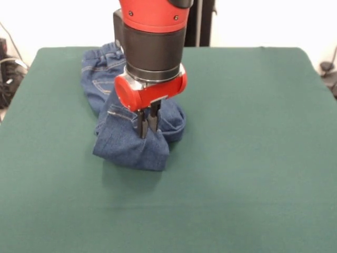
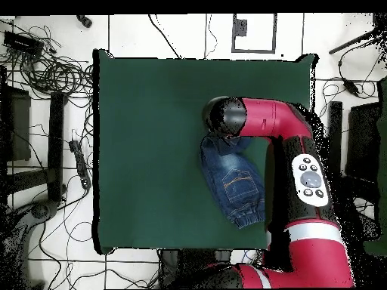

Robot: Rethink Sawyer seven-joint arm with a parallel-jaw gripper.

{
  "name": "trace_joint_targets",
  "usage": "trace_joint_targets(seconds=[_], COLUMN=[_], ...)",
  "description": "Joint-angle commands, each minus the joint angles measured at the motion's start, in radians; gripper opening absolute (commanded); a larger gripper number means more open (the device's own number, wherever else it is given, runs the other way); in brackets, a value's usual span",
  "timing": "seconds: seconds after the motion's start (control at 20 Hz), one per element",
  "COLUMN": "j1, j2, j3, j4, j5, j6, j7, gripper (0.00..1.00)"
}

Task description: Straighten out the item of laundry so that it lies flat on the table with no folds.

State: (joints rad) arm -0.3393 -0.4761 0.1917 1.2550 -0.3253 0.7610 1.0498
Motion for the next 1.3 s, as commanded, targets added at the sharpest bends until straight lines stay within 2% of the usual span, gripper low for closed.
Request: trace_joint_targets(seconds=[0.05, 0.35, 0.6, 0.85, 1.3], j1=[0.031, 0.024, 0.039, 0.067, 0.103], j2=[0.012, 0.017, 0.038, 0.083, 0.162], j3=[0.144, 0.145, 0.136, 0.127, 0.111], j4=[-0.035, -0.034, -0.086, -0.207, -0.376], j5=[0.056, 0.056, 0.056, 0.060, 0.046], j6=[0.129, 0.149, 0.201, 0.330, 0.483], j7=[-0.018, -0.012, 0.001, 0.018, 0.046], gripper=[0.00, 0.00, 0.00, 0.00, 0.00])
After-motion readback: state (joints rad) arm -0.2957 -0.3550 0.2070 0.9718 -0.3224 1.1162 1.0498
